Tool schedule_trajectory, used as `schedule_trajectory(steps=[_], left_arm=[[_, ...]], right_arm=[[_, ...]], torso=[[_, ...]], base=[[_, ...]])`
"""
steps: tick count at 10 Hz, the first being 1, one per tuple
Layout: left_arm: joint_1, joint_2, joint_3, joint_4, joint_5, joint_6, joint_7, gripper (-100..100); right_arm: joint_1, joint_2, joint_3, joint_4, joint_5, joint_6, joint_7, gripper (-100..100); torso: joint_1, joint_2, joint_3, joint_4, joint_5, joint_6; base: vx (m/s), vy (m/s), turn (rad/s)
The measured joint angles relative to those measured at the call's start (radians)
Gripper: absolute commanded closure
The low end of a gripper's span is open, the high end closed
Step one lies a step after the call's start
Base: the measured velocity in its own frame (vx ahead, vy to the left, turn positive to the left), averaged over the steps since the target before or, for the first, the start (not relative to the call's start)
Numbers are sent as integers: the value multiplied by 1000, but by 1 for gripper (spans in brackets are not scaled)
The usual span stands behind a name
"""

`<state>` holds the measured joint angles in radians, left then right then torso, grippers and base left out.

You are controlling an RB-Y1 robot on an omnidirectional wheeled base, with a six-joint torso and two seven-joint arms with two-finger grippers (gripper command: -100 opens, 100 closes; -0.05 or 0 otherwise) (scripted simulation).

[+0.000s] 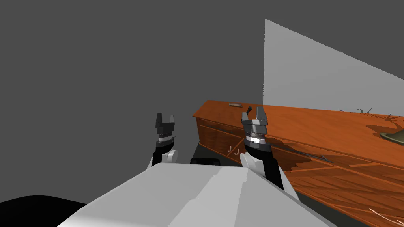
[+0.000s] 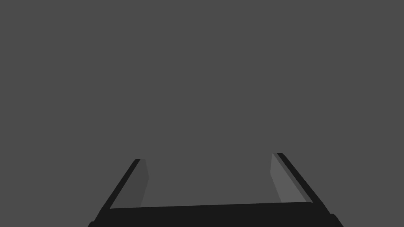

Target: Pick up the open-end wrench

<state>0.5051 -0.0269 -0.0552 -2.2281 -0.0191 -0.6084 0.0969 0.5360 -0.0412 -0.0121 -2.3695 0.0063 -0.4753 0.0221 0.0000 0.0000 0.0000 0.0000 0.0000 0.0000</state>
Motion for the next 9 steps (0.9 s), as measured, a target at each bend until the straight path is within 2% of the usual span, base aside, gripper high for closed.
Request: schedule_trajectory(steps=[4,7,9], left_arm=[[0,0,0,0,0,0,0,0],[0,0,0,0,0,0,0,0],[0,0,0,0,0,0,0,0]], right_arm=[[-60,-67,42,60,-71,42,-45,-100],[-146,-108,76,141,-159,97,-104,-100],[-212,-121,117,206,-219,140,-143,-100]], torso=[[-8,2,1,0,-2,0],[-11,3,1,1,-3,0],[-13,3,2,1,-3,0]], base=[[-31,-118,-98],[-47,-160,-128],[-22,-171,-90]])
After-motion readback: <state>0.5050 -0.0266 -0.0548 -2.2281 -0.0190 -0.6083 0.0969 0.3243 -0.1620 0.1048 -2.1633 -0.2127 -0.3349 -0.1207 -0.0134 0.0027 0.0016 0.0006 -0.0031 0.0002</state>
